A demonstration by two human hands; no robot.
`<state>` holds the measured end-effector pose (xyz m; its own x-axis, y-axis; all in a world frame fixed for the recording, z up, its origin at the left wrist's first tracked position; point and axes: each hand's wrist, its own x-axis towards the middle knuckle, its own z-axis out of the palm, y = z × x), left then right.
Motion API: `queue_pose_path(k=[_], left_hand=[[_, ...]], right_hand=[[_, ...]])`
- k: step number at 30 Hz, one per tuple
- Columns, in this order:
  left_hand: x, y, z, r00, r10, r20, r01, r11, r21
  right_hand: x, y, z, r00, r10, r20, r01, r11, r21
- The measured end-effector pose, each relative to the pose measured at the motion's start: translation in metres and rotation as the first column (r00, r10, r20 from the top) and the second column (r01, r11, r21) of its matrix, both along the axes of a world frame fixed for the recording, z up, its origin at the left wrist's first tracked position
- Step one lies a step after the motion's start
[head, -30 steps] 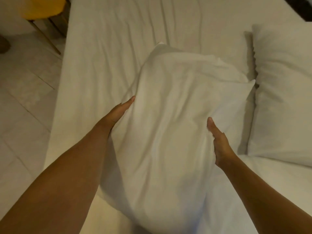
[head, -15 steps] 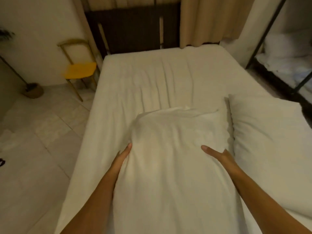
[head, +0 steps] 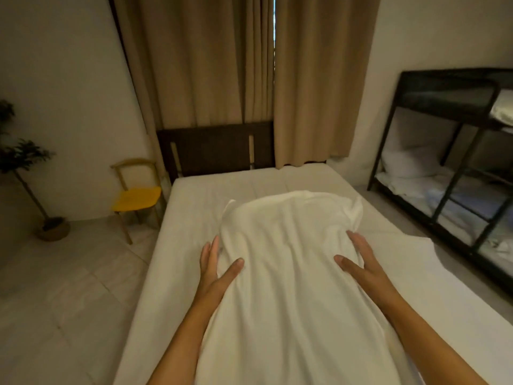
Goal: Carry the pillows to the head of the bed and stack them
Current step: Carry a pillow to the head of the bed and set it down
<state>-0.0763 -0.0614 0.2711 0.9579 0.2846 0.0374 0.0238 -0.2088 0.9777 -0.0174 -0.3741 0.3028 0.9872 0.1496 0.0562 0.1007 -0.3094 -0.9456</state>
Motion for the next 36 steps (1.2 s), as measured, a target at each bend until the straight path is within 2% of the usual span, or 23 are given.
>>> queue_pose_path(k=[3,7,15,21,26,36], left_hand=[[0.0,-0.02,0.036,0.985,-0.136,0.102,0.123,0.985,0.124],[0.002,-0.057,0.076,0.946,-0.259,0.194,0.199,0.939,0.282],[0.006,-0.182,0.141,0.881,-0.424,0.208,0.289,0.833,0.472],[0.008,-0.321,0.172,0.814,-0.504,0.287,0.305,0.793,0.527],[0.003,-0.448,0.185,0.772,-0.532,0.348,0.339,0.808,0.482],[0.019,-0.648,0.193,0.697,-0.623,0.355,0.458,0.767,0.448]], right_hand=[[-0.015,-0.029,0.037,0.993,-0.006,0.116,0.013,0.998,-0.058],[-0.037,-0.077,0.077,0.977,-0.012,0.213,0.041,0.99,-0.133],[-0.079,-0.201,0.125,0.911,-0.124,0.394,0.201,0.967,-0.16],[-0.107,-0.335,0.137,0.877,-0.187,0.444,0.279,0.948,-0.152],[-0.131,-0.456,0.154,0.845,-0.216,0.49,0.327,0.932,-0.153],[-0.16,-0.635,0.176,0.824,-0.265,0.5,0.428,0.871,-0.243]])
